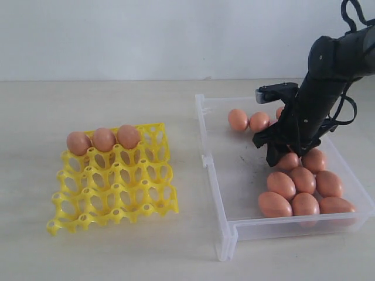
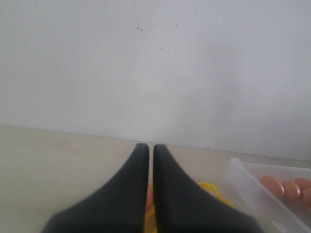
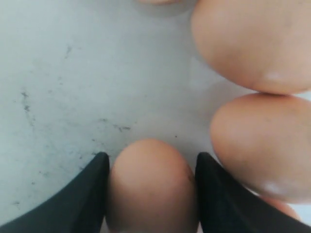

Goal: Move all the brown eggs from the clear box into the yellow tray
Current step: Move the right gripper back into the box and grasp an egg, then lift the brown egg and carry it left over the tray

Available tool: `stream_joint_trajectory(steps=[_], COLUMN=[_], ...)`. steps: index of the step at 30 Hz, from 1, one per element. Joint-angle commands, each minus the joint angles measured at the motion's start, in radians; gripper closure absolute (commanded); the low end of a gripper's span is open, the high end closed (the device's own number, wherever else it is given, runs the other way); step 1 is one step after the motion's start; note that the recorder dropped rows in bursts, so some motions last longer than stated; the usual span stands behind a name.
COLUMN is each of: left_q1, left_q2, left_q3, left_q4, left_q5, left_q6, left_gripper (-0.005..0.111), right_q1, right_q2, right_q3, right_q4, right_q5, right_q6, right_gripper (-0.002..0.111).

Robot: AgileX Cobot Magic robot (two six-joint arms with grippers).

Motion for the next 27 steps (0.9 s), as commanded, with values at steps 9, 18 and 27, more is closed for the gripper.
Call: stream_joint_trajectory(steps=[9, 18, 27], left_q1=[-0.006, -0.006, -0.006], left_q2=[-0.003, -0.003, -0.003], left_q3=[-0.003, -0.003, -0.003], left_q4=[-0.009, -0.009, -0.009], left_q5=[-0.016, -0.016, -0.016], left_q6=[-0.007, -0.007, -0.007], left_gripper=[0.103, 0.103, 0.103], right_q1=[-0.007, 0.192, 0.363], right_q2=[-0.127, -0.261, -0.22], right_q3=[-0.002, 0.256, 0.13], right_q4=[0.152, 1.192, 1.287], right_q5=[-0.133, -0.746, -0.931], right_q6=[-0.078, -1.079, -0.944], right_gripper=[0.108, 0.108, 0.108])
